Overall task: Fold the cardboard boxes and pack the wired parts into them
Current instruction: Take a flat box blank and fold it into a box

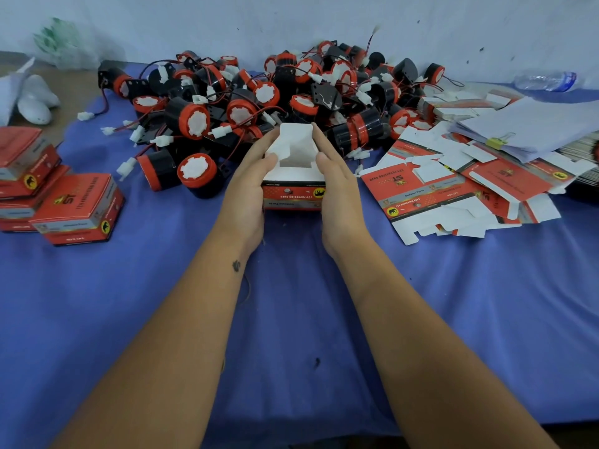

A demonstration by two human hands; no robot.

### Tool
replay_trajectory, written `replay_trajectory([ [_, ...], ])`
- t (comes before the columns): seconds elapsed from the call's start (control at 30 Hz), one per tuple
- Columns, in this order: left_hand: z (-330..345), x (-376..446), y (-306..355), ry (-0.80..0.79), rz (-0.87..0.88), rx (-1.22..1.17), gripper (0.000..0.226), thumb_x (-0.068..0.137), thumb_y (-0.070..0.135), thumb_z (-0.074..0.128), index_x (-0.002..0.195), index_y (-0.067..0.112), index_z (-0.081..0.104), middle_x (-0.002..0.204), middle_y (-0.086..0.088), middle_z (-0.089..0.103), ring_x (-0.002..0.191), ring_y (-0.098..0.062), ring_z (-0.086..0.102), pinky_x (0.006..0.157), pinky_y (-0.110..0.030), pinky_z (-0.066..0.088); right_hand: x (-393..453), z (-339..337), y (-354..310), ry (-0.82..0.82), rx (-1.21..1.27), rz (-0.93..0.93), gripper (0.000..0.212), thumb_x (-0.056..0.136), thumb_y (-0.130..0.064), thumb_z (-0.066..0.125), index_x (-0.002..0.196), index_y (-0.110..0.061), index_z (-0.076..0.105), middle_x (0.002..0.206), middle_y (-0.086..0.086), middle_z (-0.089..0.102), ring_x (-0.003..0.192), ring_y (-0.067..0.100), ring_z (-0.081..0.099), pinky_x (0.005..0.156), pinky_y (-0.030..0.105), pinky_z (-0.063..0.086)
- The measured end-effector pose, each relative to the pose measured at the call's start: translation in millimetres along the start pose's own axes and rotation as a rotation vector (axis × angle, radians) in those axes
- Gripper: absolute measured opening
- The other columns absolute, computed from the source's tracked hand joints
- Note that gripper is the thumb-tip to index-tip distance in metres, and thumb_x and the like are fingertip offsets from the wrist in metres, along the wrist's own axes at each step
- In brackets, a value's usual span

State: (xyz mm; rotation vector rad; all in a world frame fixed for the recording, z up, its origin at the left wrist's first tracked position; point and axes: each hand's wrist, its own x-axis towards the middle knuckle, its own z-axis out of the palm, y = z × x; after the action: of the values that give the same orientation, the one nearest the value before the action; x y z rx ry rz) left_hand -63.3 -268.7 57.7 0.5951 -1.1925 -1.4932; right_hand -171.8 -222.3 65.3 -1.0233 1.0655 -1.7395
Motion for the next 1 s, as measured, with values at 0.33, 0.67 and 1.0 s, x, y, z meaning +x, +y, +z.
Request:
replay_trajectory([
  [0.33,1.4,0.9,5.0,0.064,-0.055,-0.075,0.035,0.095,0.001,0.04,0.107,0.021,0.065,0.1,0.001,0.075,0.087,-0.016,0.072,0.067,-0.028,0.057,4.0,-0.3,-3.9,0.032,0.141,0.092,0.043,0.088,0.006,0.041,0.102,-0.025,0.067,0.103,-0.001,0.07,0.086,0.016,0.065,0.063,0.027,0.055],
  [0.67,4.2,-3.1,1.8,0.058,0.012,-0.016,0.023,0.089,0.012,0.04,0.075,0.015,0.058,0.098,-0.006,0.07,0.09,-0.022,0.066,0.072,-0.035,0.055,2.6,-1.4,-1.1,-0.012,0.102,0.111,0.025,0.08,-0.011,0.044,0.071,-0.013,0.066,0.113,0.014,0.069,0.1,0.034,0.065,0.074,0.039,0.055],
  [1.0,8.1,-2.7,5.1,0.127,-0.01,0.087,0.038,0.08,-0.012,0.049,0.094,0.022,0.056,0.098,0.006,0.07,0.094,-0.018,0.067,0.067,-0.031,0.057,0.5,4.5,-3.7,0.097,-0.068,0.106,0.039,0.083,0.007,0.053,0.113,-0.017,0.057,0.103,0.003,0.063,0.084,0.016,0.062,0.062,0.023,0.055],
])
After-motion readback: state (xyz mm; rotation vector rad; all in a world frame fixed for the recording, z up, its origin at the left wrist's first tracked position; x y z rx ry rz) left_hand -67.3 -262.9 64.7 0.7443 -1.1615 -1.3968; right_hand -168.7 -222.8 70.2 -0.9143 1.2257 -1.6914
